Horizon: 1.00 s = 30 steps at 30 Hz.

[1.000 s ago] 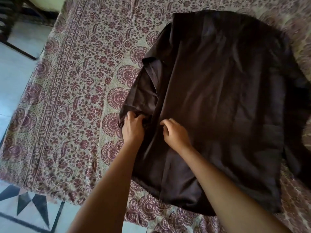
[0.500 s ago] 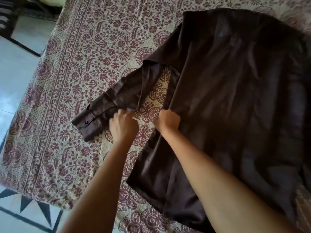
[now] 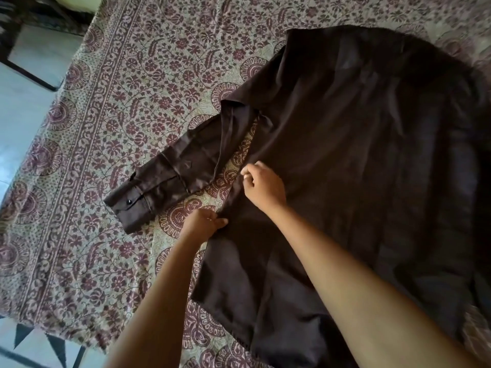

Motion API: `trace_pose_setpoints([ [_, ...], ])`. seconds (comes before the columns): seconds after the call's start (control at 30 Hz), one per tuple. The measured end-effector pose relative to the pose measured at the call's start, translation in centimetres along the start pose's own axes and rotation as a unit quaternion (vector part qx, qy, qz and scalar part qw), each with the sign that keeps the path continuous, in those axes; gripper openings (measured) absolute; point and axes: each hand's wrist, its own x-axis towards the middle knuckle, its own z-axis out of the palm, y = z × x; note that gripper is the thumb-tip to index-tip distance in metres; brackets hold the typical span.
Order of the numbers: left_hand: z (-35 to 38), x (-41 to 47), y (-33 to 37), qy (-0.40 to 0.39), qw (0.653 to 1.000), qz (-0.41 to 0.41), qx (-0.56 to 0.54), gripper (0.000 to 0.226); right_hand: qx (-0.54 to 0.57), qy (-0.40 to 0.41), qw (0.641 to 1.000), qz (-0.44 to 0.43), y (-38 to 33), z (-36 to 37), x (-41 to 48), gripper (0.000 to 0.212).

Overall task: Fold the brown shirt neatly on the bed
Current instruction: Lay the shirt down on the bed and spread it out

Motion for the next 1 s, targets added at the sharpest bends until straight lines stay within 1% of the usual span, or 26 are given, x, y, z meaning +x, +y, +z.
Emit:
trace_pose_setpoints([
  [0.07,-0.4,0.1,0.5,-0.047,0.996,0.010,0.069,0.047,-0.038,0.052,0.998,0.011,-0.2,-0.6,2.1,0.017],
  [0.13,-0.8,0.3,1.0,-0.111,0.990,-0.003,0.091,0.034,-0.071,0.098,0.992,0.032,-0.6,-1.0,4.8,0.021],
  [0.23,-1.2,0.2,1.1,-0.178,0.980,-0.027,0.088,0.028,-0.121,0.114,0.983,0.084,-1.3,-2.0,8.8,0.042],
  [0.3,-1.4,0.5,1.0,-0.203,0.975,-0.026,0.090,0.028,-0.138,0.110,0.976,0.126,-1.4,-2.7,11.0,0.049],
  [0.43,-1.7,1.2,0.8,-0.237,0.966,-0.025,0.105,0.028,-0.182,0.098,0.970,0.126,-0.9,-2.9,13.7,0.040],
  [0.5,-1.8,1.2,0.9,-0.249,0.963,-0.026,0.098,0.028,-0.194,0.107,0.968,0.118,-0.7,-3.0,14.4,0.033],
  [0.57,-2.0,1.1,0.8,-0.252,0.964,-0.027,0.086,0.030,-0.161,0.136,0.969,0.131,-1.1,-3.3,14.9,0.027],
  [0.67,-2.1,0.5,0.7,-0.236,0.969,-0.027,0.072,0.037,-0.002,0.191,0.971,0.140,-2.3,-3.6,15.5,0.023],
  [0.7,-2.0,0.3,0.5,-0.227,0.971,-0.023,0.064,0.035,0.059,0.189,0.972,0.129,-2.6,-3.4,15.5,0.022],
  [0.73,-2.0,0.0,0.3,-0.215,0.975,-0.018,0.058,0.030,0.106,0.164,0.974,0.116,-2.8,-3.0,15.3,0.022],
  [0.77,-2.0,-0.2,0.2,-0.203,0.977,-0.017,0.061,0.023,0.136,0.117,0.978,0.105,-2.8,-2.4,14.9,0.025],
  [0.8,-2.0,-0.6,-0.1,-0.189,0.979,-0.018,0.070,0.018,0.140,0.063,0.984,0.092,-2.7,-1.8,14.1,0.031],
  [0.83,-2.0,-0.9,-0.3,-0.180,0.980,-0.015,0.081,0.021,0.121,0.022,0.990,0.072,-2.5,-1.3,13.0,0.036],
  [0.87,-2.0,-1.3,-0.8,-0.181,0.979,-0.014,0.097,0.025,0.091,0.003,0.995,0.049,-2.0,-0.8,11.6,0.040],
  [0.93,-2.0,-2.6,-1.7,-0.191,0.972,-0.020,0.135,0.037,0.053,0.005,0.999,0.008,-0.9,0.1,7.7,0.046],
  [1.0,-1.8,-4.0,-2.8,-0.196,0.966,-0.026,0.164,0.042,0.018,0.012,0.999,-0.029,0.6,1.5,2.4,0.046],
])
